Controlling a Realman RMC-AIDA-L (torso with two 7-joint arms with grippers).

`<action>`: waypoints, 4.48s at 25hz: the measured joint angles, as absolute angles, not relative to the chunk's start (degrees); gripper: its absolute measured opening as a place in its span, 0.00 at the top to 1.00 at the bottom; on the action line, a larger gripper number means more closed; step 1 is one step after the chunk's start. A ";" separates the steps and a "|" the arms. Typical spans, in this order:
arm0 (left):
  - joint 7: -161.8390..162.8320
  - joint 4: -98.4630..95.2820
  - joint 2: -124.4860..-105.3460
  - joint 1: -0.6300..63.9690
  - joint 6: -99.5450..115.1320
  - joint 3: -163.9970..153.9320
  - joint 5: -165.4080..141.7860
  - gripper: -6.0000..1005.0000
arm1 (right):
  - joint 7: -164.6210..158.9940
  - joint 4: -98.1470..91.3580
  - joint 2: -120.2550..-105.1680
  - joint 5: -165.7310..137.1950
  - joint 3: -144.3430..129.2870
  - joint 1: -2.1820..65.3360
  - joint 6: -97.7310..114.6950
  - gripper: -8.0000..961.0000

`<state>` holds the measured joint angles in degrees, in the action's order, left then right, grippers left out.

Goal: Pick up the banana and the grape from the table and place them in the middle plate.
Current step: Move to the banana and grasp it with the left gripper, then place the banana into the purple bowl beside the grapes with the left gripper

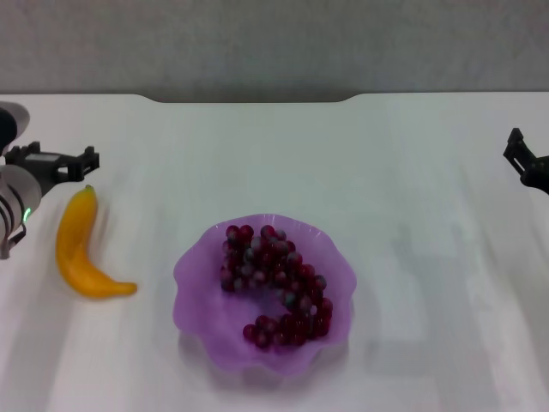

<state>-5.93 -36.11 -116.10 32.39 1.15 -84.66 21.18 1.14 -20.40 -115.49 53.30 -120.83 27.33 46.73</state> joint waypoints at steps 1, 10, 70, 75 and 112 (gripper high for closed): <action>-6.10 -36.07 -116.14 32.22 0.83 -84.58 21.18 0.13 | 1.14 -20.40 -115.49 53.22 -120.87 27.33 46.71 0.11; -6.62 -36.50 -116.28 30.68 -5.25 -84.73 21.28 0.13 | 1.14 -20.39 -115.55 53.17 -120.93 27.33 46.66 0.11; -6.10 -31.07 -116.69 33.73 -10.13 -85.32 21.80 0.50 | 1.14 -21.51 -115.66 53.35 -121.17 26.51 47.04 0.13; -6.17 -36.19 -116.63 32.50 -10.84 -85.48 21.61 0.50 | 1.14 -21.41 -115.66 53.35 -120.96 26.01 47.10 0.13; -11.47 -81.24 -116.35 21.31 -47.58 -101.56 29.94 0.45 | 1.14 -21.14 -115.66 53.34 -121.10 25.85 46.65 0.15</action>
<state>-11.47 -81.24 -116.35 21.31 -47.58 -101.56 29.94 1.14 -21.14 -115.66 53.34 -121.10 25.85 46.65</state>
